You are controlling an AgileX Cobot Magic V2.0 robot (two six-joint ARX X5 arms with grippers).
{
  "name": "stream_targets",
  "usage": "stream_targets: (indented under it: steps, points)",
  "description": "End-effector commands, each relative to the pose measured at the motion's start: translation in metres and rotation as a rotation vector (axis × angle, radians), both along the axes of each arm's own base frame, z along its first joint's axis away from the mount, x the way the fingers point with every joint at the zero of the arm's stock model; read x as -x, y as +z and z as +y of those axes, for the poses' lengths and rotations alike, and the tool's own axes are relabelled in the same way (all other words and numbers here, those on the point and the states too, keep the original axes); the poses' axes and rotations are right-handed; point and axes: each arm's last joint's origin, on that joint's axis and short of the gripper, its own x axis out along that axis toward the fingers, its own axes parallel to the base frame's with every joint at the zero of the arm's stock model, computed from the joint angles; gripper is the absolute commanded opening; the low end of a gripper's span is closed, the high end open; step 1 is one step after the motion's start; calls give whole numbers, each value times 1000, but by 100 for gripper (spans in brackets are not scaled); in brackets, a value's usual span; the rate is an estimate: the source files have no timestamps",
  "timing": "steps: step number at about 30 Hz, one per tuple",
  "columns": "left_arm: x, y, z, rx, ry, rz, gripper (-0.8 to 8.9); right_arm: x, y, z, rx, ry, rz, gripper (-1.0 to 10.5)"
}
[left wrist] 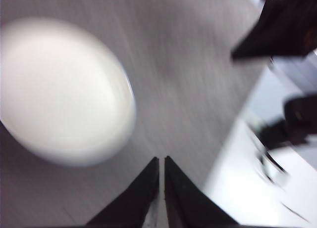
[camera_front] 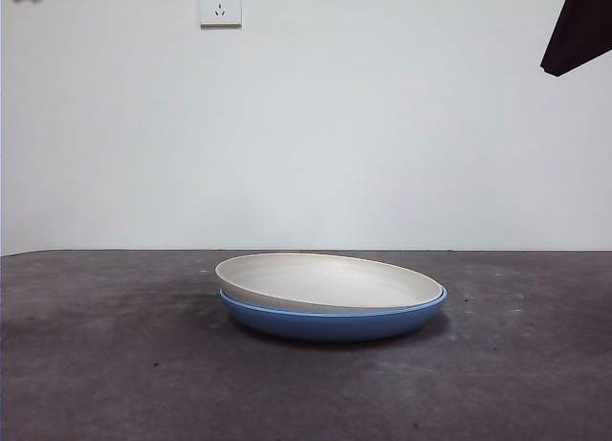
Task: Pick up the white plate, put it on the blue plate, put it on desk
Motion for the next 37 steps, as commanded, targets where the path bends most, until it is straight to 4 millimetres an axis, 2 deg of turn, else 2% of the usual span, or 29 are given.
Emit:
stream_targets:
  steps: [1,4,6,8,12,15,18,27,31,37]
  points:
    - [6,30,15,41,0,-363,19,-2,5,2,-4,15,-22,9]
    - [19,47,41,87,118,-615,19,-2,5,2,-4,15,-21,9]
    - [31,47,57,96,206,-752,19,-2,5,2,-4,15,-21,9]
    - [43,38,70,71,322,-852,19,-2,5,2,-4,15,-21,9]
    - [67,2,89,-31,634,-943,19,-2,5,2,-4,15,-21,9]
    - [80,-29,96,-94,789,-934,19,-2,5,2,-4,15,-21,9]
    - [87,-59,99,-131,859,-909,19,-2,5,2,-4,15,-22,9]
    - [89,-145,102,-113,925,-751,19,-2,5,2,-4,15,-21,9]
    - [88,-173,102,-121,926,-692,19,-2,5,2,-4,15,-21,9]
    - [89,-198,102,-147,924,-624,19,-2,5,2,-4,15,-21,9]
